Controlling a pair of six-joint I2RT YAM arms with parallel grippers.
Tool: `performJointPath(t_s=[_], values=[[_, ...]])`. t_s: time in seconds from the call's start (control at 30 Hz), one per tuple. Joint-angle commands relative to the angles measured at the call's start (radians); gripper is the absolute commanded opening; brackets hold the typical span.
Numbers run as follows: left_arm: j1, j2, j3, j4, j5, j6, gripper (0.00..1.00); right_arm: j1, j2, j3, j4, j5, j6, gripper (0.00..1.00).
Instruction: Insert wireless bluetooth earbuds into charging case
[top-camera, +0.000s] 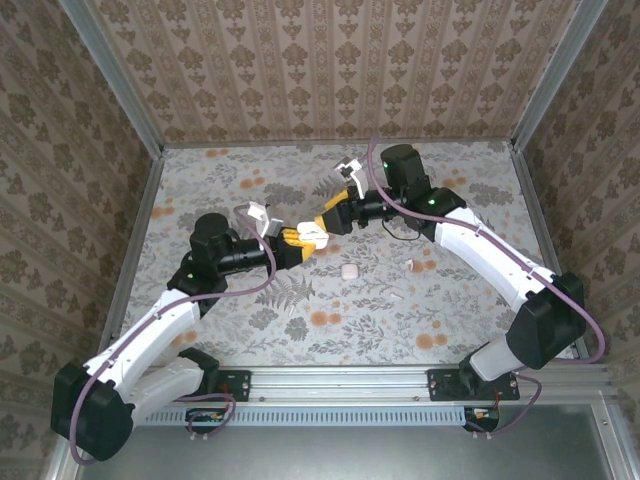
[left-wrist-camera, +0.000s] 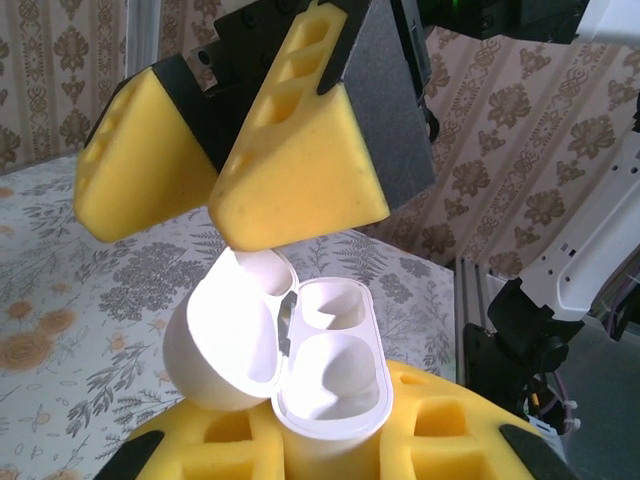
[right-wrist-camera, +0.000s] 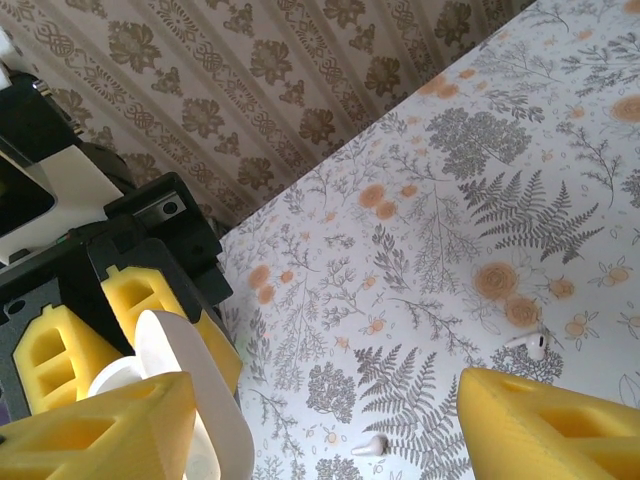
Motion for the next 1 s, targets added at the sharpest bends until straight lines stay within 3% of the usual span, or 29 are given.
performJointPath(t_s=[0.0,0.2,0.37,0.47,0.7,0.97], values=[[-0.002,-0.026,0.012,-0.022,-0.027,0.046,0.0,-0.009,0.004,0.02,0.009,0.041,0.038,0.7],[0.046,-0.056,-0.018,-0.06,-0.077,0.043,0.0,-0.02,-0.013,0.027,0.012,0.055,0.132,0.71],[0.068,-0.111,-0.048,-0.094,-0.11,0.052,0.0,-0.022,0.049,0.102,-0.117,0.195,0.18,0.71],[0.102,-0.158,-0.051,-0.187,-0.157,0.09,0.0,-0.021,0.115,0.132,-0.163,0.292,0.239,0.68],[0.109,-0.303,-0.044,-0.412,-0.276,0.17,0.0,0.026,0.357,0.252,-0.251,0.375,0.415,0.59],[0.114,-0.445,-0.052,-0.522,-0.346,0.176,0.0,0.152,0.578,0.393,-0.37,0.532,0.543,0.56]])
